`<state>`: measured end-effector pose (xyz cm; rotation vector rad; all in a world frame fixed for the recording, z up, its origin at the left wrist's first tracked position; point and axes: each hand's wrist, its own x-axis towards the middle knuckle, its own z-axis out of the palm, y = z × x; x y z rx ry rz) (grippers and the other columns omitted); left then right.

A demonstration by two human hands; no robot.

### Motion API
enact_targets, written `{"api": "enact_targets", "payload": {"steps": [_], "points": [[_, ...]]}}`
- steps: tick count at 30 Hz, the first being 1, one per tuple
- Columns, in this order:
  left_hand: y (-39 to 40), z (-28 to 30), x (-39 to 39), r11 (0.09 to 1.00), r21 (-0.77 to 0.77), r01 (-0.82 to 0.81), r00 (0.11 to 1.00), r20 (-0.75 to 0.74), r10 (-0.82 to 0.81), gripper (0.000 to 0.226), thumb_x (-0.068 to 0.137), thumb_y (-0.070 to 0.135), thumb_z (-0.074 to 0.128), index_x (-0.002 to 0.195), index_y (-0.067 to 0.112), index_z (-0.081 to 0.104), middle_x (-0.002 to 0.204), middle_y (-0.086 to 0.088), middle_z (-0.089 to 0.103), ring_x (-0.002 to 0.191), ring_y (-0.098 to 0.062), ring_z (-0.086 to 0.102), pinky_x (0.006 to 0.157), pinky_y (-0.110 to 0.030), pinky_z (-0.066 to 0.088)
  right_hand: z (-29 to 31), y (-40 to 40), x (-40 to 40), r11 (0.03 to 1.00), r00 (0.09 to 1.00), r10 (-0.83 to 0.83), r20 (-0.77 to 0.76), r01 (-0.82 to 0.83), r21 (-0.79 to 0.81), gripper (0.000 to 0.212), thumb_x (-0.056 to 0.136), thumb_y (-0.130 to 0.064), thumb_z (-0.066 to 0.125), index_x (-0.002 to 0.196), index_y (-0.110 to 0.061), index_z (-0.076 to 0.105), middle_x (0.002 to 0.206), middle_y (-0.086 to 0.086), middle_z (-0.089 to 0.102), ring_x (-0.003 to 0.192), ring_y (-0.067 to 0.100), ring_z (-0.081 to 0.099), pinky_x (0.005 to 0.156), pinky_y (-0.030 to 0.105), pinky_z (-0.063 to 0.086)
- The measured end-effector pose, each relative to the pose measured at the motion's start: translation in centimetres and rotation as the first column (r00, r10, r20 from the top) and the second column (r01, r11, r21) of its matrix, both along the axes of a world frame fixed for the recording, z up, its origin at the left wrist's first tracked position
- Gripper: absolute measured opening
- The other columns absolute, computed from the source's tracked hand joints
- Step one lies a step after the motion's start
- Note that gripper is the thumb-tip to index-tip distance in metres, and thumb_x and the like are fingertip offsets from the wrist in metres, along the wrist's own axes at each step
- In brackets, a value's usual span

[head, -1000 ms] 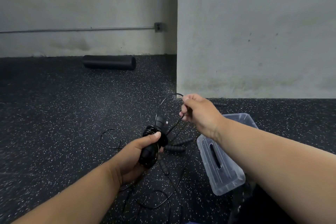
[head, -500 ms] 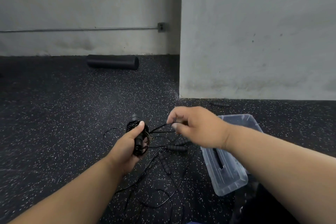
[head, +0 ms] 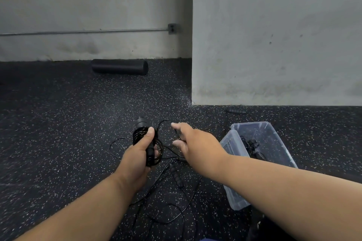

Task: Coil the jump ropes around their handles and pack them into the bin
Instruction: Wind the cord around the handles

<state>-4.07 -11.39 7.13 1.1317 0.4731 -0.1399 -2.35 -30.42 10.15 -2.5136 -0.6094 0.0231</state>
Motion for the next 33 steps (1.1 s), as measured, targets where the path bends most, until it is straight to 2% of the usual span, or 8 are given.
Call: {"api": "enact_targets", "payload": {"steps": [4,8,11,14,18,22,25,33], "points": [[-0.1,-0.4,0.2,1.000,-0.004,-0.029,0.999,0.036,0.029,0.074,0.073,0.052,0.082,0.128,0.006,0.065,0.092,-0.005,0.062,0.073,-0.014,0.059,0.079,-0.032,0.054,0.0,0.3,0.1,0.963,0.980,-0.114,-0.161,0.149,0.225,0.035,0.107,-0.034,0.056,0.141,-0.030,0.047,0.100,-0.011,0.069,0.087,0.007,0.062,0.073,0.023,0.045],[-0.3,-0.4,0.5,0.999,0.011,-0.052,0.997,0.066,0.051,0.063,0.082,0.048,0.081,0.125,0.006,0.065,0.088,-0.002,0.065,0.069,-0.012,0.061,0.074,-0.031,0.054,0.1,0.6,0.8,0.665,0.800,-0.197,-0.567,0.534,0.522,0.006,0.106,-0.026,0.058,0.104,-0.021,0.060,0.091,-0.007,0.078,0.070,0.002,0.063,0.062,0.020,0.046],[-0.6,-0.2,0.6,0.998,0.005,-0.059,0.994,0.091,0.058,0.037,0.092,0.038,0.076,0.115,0.011,0.064,0.069,0.005,0.066,0.057,-0.009,0.063,0.069,-0.031,0.051,-0.3,0.6,1.1,0.804,0.842,-0.256,-0.474,0.458,0.380,0.016,0.103,-0.034,0.063,0.093,-0.022,0.064,0.089,-0.004,0.073,0.068,0.009,0.058,0.062,0.028,0.046],[-1.1,0.3,0.2,0.998,0.043,-0.056,0.994,0.097,0.052,0.043,0.092,0.038,0.075,0.120,0.008,0.064,0.074,0.003,0.071,0.060,-0.009,0.068,0.062,-0.029,0.055,-0.3,1.7,0.5,0.928,0.924,-0.214,-0.318,0.294,0.228,0.018,0.096,-0.035,0.072,0.081,-0.026,0.065,0.093,-0.006,0.063,0.078,0.010,0.059,0.071,0.028,0.047],[-1.1,-0.2,0.2,0.990,0.130,-0.046,0.994,0.106,0.033,0.075,0.077,0.053,0.085,0.125,0.000,0.064,0.104,-0.016,0.077,0.086,-0.026,0.075,0.069,-0.034,0.061,0.2,3.0,-0.3,0.848,0.852,-0.051,-0.522,0.313,0.428,0.019,0.097,-0.007,0.061,0.082,-0.017,0.068,0.062,-0.006,0.059,0.046,0.004,0.045,0.045,0.021,0.038],[-0.8,-0.6,0.1,0.979,0.204,-0.012,0.994,0.106,-0.010,0.106,0.067,0.070,0.090,0.136,-0.002,0.055,0.116,-0.022,0.075,0.105,-0.038,0.075,0.097,-0.054,0.059,1.0,3.2,-0.3,0.647,0.734,0.062,-0.676,0.486,0.587,0.020,0.099,-0.008,0.067,0.079,-0.012,0.065,0.061,-0.001,0.064,0.054,0.008,0.056,0.050,0.019,0.047],[-0.6,-0.6,-0.1,0.967,0.256,-0.010,0.992,0.122,-0.022,0.107,0.066,0.075,0.087,0.137,0.002,0.055,0.117,-0.017,0.077,0.108,-0.033,0.076,0.102,-0.052,0.057,1.9,3.0,0.2,0.612,0.658,0.169,-0.734,0.514,0.602,0.023,0.100,-0.013,0.068,0.077,-0.016,0.062,0.066,0.001,0.069,0.055,0.007,0.061,0.057,0.021,0.052],[-0.7,0.0,-0.8,0.969,0.241,-0.055,0.995,0.092,0.034,0.080,0.079,0.052,0.082,0.138,0.010,0.048,0.118,-0.012,0.075,0.099,-0.023,0.078,0.073,-0.029,0.063,1.5,3.0,0.3,0.598,0.508,0.285,-0.813,0.569,0.565,0.012,0.101,-0.018,0.064,0.093,-0.014,0.072,0.086,0.008,0.076,0.077,0.017,0.072,0.076,0.029,0.061]]}}
